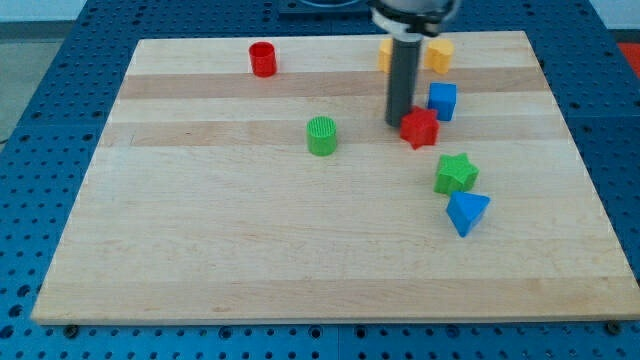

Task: Put the green circle to the left of the hexagon

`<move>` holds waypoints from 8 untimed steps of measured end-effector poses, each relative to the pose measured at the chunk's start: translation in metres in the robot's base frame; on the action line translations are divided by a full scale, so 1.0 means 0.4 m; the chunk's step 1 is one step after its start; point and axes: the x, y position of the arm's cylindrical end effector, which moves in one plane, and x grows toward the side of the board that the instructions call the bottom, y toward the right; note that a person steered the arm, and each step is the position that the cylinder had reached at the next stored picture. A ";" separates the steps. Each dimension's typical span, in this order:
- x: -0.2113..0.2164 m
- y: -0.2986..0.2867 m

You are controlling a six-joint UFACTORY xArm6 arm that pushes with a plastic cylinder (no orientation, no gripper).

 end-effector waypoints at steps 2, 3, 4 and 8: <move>0.097 -0.102; 0.232 -0.071; 0.209 -0.186; -0.092 -0.362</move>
